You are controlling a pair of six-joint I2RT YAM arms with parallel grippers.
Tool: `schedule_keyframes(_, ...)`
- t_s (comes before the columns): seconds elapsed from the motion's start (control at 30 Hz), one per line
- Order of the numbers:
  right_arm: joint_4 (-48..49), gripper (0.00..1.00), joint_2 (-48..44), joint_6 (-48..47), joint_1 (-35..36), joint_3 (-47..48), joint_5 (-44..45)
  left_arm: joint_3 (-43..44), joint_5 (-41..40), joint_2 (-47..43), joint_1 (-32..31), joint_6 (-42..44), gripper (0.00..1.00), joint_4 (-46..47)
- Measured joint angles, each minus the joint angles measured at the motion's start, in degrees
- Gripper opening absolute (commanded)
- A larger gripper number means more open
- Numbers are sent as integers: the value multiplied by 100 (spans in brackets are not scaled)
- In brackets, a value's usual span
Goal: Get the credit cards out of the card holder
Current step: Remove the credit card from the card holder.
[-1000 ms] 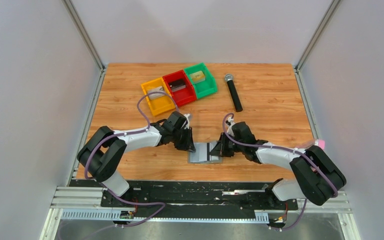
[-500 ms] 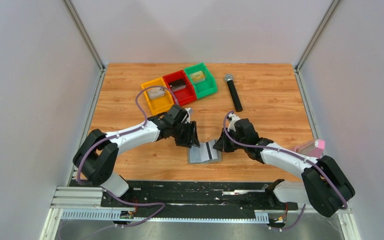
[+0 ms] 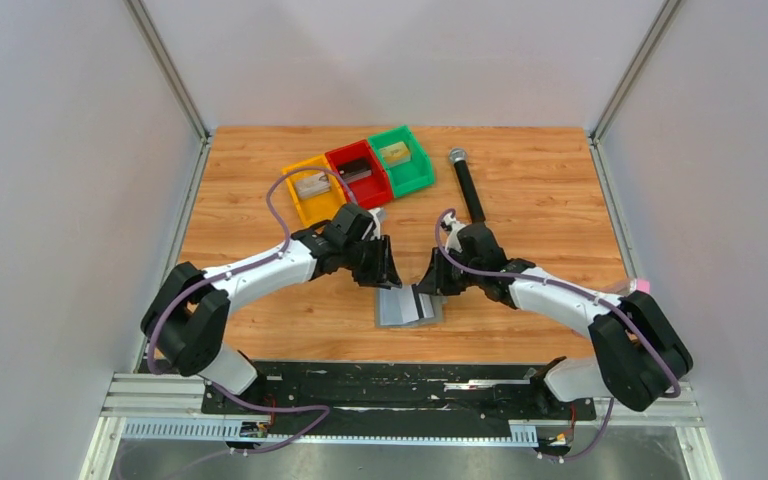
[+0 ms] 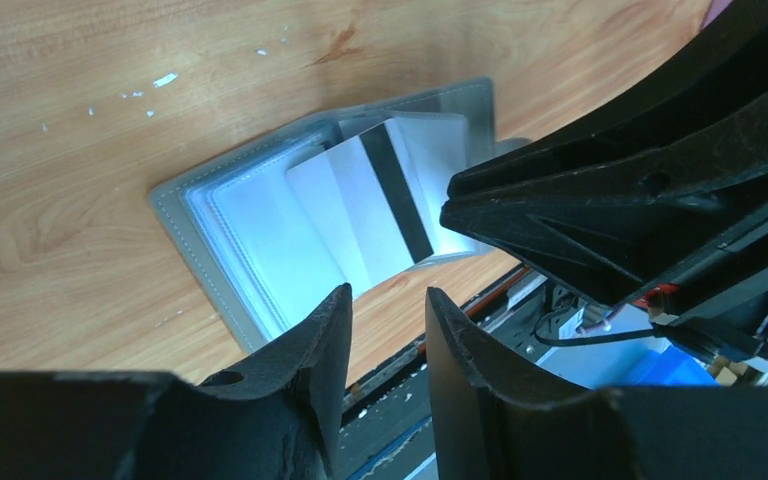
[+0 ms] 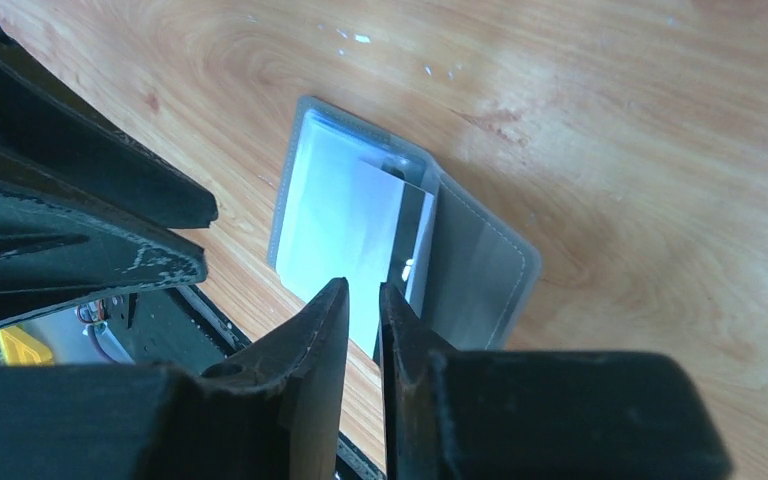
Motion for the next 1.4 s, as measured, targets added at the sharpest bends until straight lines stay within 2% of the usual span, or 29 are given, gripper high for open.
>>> schedule_keyframes(0.37, -166, 36, 431, 389, 0, 0, 52, -391, 175, 861, 0, 11, 32, 525)
schedule_keyframes(0.63, -153, 41, 728, 409, -2, 0, 118, -472, 332, 1067, 4, 9, 30, 933)
schedule_keyframes(1.07, 573, 40, 903, 455, -136, -262, -323, -636, 437, 1099, 7, 2, 23, 1316)
schedule_keyframes(1.4, 1102, 38, 1075, 560, -389, -444, -883, -691, 450, 1119, 7, -15, 21, 1434)
